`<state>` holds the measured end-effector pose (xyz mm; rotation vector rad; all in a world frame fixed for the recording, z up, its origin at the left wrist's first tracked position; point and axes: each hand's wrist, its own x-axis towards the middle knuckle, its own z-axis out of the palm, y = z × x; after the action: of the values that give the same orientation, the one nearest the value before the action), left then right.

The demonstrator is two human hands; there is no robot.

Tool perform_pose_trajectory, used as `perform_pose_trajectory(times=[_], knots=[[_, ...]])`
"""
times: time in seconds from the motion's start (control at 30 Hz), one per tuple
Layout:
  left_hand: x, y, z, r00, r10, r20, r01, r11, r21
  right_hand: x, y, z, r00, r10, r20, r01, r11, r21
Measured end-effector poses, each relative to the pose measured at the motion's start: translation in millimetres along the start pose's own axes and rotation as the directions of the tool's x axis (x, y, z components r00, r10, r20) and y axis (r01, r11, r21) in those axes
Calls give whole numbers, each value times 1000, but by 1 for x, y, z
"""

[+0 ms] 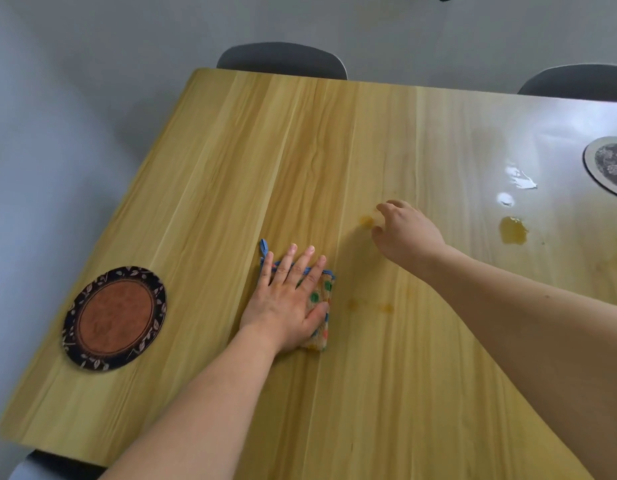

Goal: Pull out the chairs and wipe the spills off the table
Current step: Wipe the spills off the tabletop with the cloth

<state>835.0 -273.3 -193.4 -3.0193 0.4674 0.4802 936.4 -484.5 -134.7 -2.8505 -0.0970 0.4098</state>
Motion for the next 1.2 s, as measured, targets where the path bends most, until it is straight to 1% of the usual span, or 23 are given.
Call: perform_pose_trajectory(times=[0.27,0.47,0.57,0.7,0.83,0.9,0.97,1.03,1.13,1.2], knots=[[70,-13,-19,1000,8,-15,-8,999,49,70,23,-23,999,-52,7,52,998,24],[106,-17,-29,1000,-13,-28,15,999,50,123,40,-36,995,-95,14,96,995,-41],[123,-21,-34,999,-27,-39,28,999,36,145,48,-36,996,-62,58,66,996,-59],[146,-26,-40,998,-38,-46,40,998,38,159,55,-30,990,-2,138,6,1000,-30],[167,-30,-46,998,-46,-39,48,998,35,165,54,-38,983,-18,185,44,990,-136],[180,-33,-51,998,-46,-37,48,998,35,172,54,-45,981,-9,196,37,989,-141],[192,-36,-55,998,-47,-41,49,998,37,181,56,-49,990,-24,136,37,995,-90],[205,-38,-60,998,-49,-47,51,998,34,190,60,-52,997,-36,62,37,999,-9],[226,-43,-67,997,-49,-57,51,998,34,207,68,-56,999,-48,-6,48,992,119],[237,-45,-69,997,-46,-63,49,998,41,218,75,-55,995,-67,-70,75,988,132]])
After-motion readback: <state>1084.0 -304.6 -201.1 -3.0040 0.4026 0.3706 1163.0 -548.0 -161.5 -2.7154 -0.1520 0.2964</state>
